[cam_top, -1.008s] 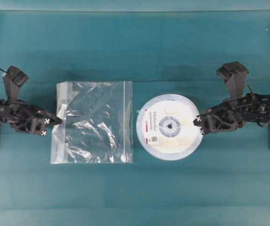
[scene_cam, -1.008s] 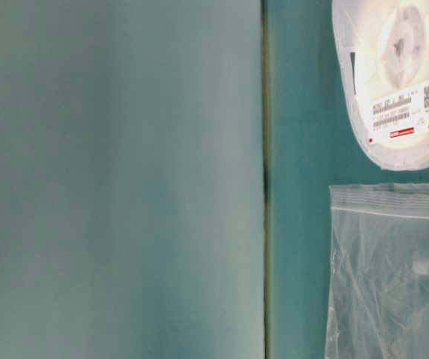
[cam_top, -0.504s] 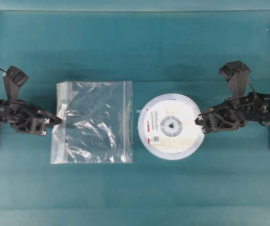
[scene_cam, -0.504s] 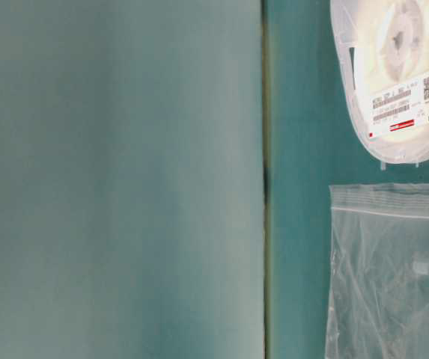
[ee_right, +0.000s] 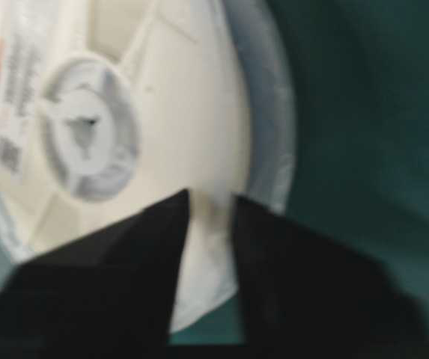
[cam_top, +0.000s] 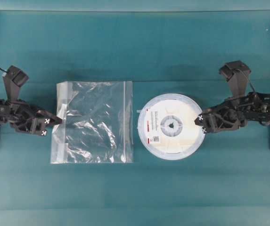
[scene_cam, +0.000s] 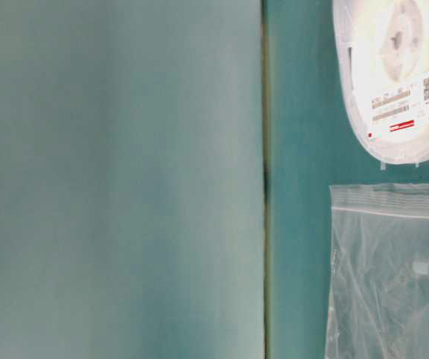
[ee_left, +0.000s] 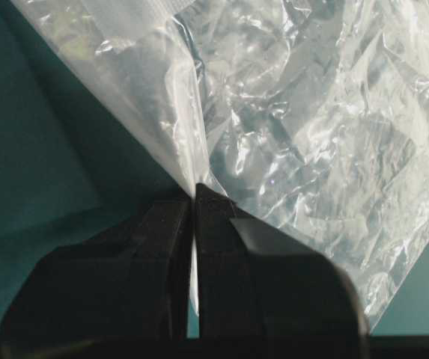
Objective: Take out the reel from the clear zip bag.
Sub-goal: 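Lower the reel onto the table and open the right gripper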
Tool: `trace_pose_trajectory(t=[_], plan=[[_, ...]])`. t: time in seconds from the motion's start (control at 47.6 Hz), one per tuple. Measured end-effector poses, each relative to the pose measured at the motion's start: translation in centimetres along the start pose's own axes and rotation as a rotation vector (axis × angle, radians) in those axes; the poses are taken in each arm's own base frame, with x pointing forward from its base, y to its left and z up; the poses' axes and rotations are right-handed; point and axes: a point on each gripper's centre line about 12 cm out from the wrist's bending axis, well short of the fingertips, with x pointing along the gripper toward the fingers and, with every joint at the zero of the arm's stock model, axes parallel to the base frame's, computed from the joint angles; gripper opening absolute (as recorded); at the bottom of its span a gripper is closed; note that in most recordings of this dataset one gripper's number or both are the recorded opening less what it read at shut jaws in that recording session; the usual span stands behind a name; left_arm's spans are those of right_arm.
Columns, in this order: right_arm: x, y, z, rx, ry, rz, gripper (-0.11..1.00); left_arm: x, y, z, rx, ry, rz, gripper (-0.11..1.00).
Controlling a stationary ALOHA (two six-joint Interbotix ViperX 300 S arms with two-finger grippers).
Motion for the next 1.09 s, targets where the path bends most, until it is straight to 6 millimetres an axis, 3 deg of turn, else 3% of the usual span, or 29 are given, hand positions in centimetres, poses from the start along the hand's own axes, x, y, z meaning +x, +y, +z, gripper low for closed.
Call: trace_pose_trajectory(t=[0.084,0.189,0.798,0.945,1.092], plan=[[0.0,-0.06,-0.07,0.0,0.006,-0.005,0.77,0.02,-0.03,0.02,0.003,0.0,0.0,0.0],[0.0,-0.1,-0.13,0.0,0.011,-0.008,0.93,0.09,-0.13,0.09,0.002,0.0,0.0,0.0],[-0.11,0.07,0.07,-0.002,-0.002,0.004,0.92,0.19,-0.29,0.2,0.006,-0.002,-0.002,0.01],[-0.25,0.27,0.12,-0.012,-0.005,0.013,0.92,0.19,-0.29,0.16,0.009,0.0,-0.002,0.21],[-0.33,0.34,0.15,-0.017,-0.007,0.017,0.92,0.06,-0.67,0.17,0.015,-0.002,-0.017,0.58]])
